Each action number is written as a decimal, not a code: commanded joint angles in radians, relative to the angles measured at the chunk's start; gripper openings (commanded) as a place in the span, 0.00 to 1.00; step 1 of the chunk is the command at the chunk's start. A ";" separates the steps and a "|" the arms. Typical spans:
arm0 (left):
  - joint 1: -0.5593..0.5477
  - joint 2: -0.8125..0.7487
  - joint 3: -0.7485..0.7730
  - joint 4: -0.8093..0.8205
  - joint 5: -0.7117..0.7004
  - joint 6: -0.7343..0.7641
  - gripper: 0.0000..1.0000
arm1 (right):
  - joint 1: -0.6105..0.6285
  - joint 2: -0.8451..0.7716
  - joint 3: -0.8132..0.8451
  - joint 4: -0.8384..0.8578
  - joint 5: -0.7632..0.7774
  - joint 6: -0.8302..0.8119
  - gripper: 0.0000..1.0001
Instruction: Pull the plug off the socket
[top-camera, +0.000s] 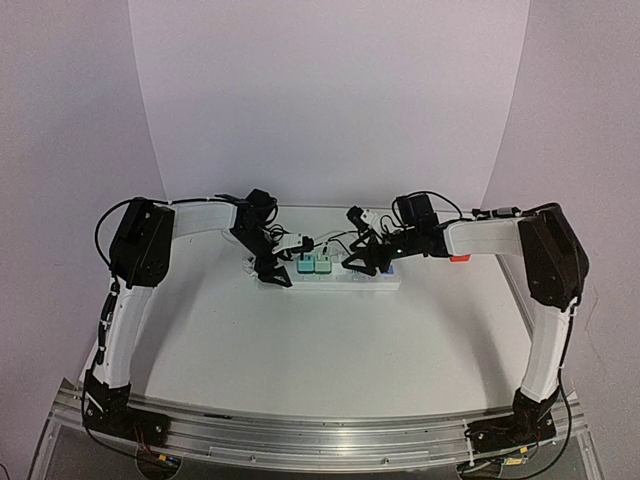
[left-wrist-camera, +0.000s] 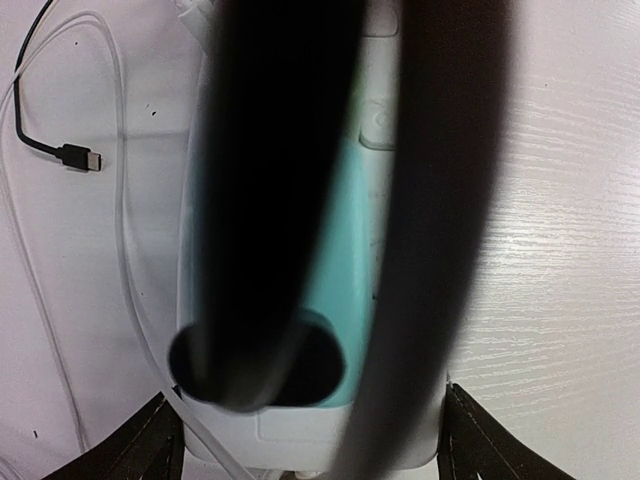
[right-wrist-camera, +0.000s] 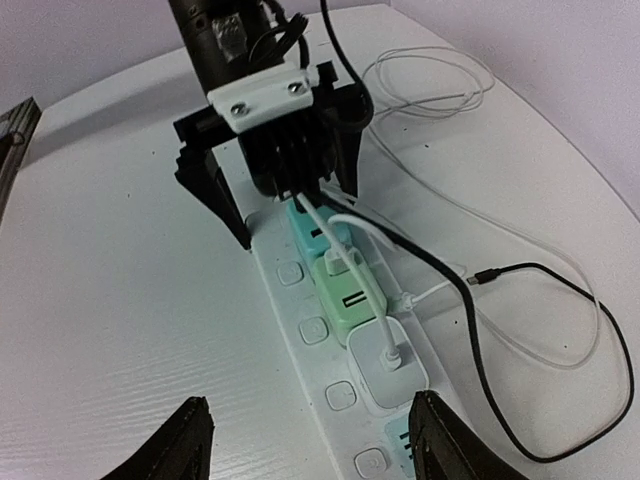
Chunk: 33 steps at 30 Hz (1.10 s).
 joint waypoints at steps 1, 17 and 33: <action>0.008 0.068 0.004 -0.057 -0.070 0.052 0.00 | -0.005 0.059 0.067 -0.001 -0.047 -0.238 0.65; 0.009 0.079 0.006 -0.058 -0.061 0.046 0.00 | -0.004 0.191 0.164 0.001 0.021 -0.285 0.58; 0.009 0.078 0.003 -0.062 -0.050 0.042 0.00 | 0.002 0.263 0.232 -0.047 0.013 -0.321 0.48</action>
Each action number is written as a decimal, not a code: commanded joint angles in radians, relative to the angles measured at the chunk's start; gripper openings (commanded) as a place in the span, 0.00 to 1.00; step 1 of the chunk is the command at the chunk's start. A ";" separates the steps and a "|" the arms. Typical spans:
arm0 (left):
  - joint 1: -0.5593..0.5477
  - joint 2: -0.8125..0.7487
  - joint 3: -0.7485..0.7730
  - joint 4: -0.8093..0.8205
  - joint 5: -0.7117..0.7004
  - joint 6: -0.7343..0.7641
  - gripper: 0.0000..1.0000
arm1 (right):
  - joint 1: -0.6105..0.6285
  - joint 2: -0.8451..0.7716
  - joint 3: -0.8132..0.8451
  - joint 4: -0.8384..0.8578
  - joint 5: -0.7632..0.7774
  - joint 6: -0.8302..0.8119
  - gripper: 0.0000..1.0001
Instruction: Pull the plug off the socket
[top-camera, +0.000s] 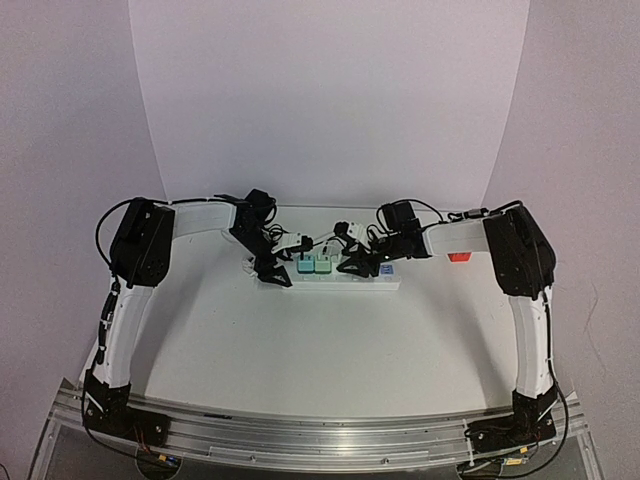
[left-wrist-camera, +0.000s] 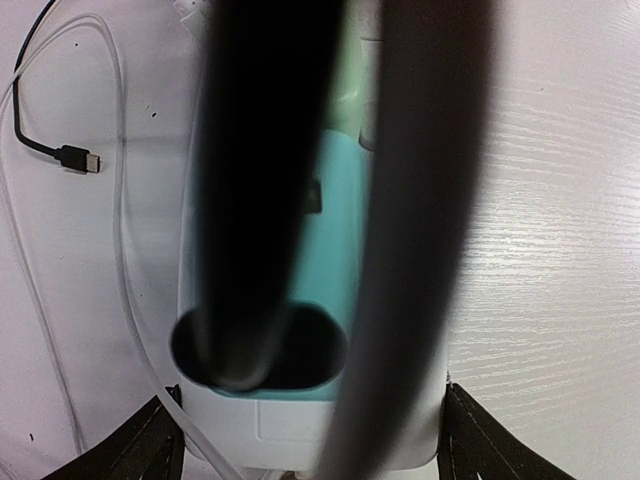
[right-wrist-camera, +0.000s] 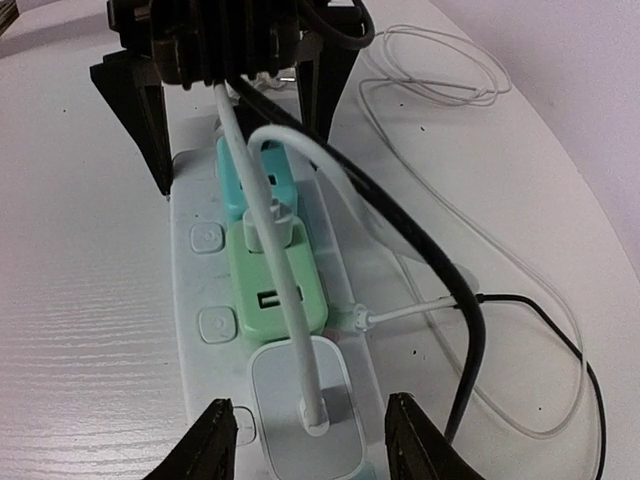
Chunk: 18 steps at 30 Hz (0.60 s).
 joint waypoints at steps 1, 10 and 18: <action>0.005 0.069 -0.002 -0.060 -0.074 0.042 0.00 | 0.005 0.030 0.053 -0.041 -0.007 -0.045 0.47; 0.005 0.067 0.000 -0.064 -0.070 0.039 0.00 | 0.012 0.042 0.077 -0.041 -0.023 -0.050 0.37; 0.005 0.066 0.001 -0.070 -0.070 0.040 0.00 | 0.013 0.052 0.080 -0.077 0.000 -0.078 0.30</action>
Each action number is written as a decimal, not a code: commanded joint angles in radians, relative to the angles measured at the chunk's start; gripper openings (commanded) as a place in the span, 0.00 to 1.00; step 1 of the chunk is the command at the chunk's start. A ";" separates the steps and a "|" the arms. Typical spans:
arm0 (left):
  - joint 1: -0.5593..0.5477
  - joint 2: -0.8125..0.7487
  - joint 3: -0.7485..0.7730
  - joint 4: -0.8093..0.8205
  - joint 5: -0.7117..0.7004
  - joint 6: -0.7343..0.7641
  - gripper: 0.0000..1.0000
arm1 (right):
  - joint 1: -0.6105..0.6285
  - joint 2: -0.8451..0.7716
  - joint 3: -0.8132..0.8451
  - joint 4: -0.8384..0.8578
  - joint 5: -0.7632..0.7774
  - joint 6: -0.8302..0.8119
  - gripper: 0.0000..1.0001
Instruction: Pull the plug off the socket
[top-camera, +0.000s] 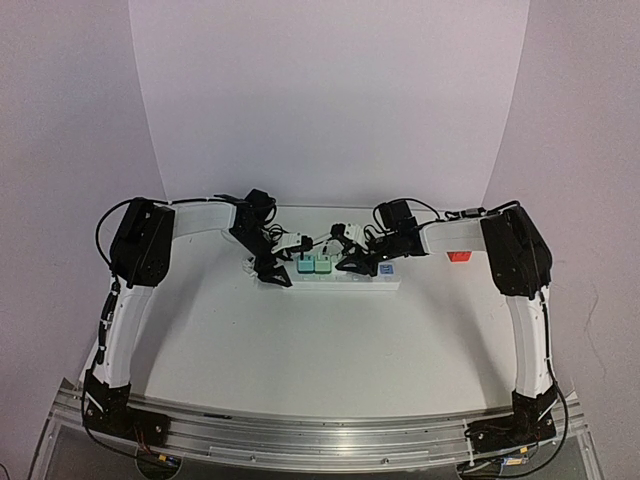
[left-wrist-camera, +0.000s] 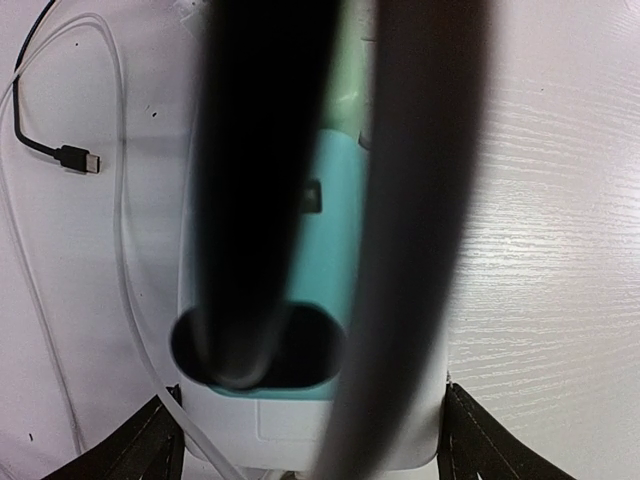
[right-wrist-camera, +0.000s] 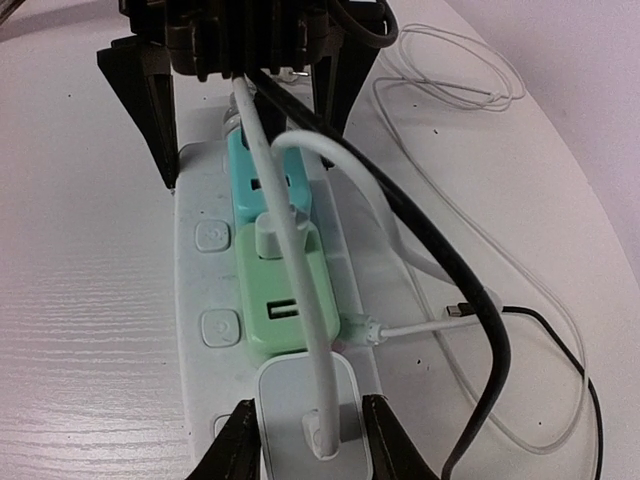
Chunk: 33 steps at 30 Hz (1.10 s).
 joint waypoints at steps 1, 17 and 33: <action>0.005 0.065 0.001 -0.070 -0.074 0.042 0.00 | 0.007 0.030 0.037 -0.034 0.001 -0.033 0.30; 0.005 0.069 0.007 -0.091 -0.081 0.061 0.00 | 0.006 -0.003 0.063 -0.055 -0.055 -0.066 0.00; 0.003 0.079 0.001 -0.125 -0.157 0.089 0.00 | 0.004 -0.039 0.076 0.053 -0.123 -0.001 0.00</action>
